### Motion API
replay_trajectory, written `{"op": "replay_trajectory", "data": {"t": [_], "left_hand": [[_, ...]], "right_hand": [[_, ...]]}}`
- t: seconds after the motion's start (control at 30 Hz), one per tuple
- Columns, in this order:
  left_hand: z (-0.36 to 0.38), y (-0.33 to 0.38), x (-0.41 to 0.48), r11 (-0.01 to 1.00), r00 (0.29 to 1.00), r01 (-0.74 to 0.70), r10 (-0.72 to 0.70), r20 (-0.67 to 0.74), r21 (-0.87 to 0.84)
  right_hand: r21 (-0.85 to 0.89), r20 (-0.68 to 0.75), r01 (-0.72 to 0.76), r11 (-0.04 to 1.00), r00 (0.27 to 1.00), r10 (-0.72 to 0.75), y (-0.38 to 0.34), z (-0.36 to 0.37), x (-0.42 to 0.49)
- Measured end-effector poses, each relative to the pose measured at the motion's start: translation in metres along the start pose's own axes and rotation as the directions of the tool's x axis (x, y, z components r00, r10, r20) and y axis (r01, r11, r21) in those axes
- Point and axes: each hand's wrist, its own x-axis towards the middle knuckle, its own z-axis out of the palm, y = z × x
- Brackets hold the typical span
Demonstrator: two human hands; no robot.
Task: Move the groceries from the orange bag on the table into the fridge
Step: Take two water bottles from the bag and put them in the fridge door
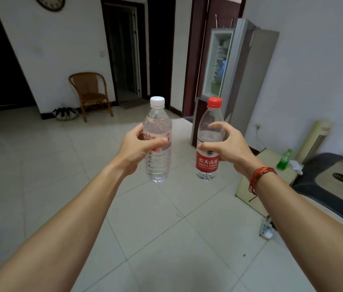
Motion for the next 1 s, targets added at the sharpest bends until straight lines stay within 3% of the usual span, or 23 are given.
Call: {"op": "replay_trajectory", "data": {"t": [1.0], "left_hand": [[-0.037, -0.132, 0.513, 0.998, 0.993, 0.063, -0.064, -0.103, -0.019]], "right_hand": [[0.054, 0.094, -0.04, 0.998, 0.995, 0.035, 0.089, 0.064, 0.537]]}}
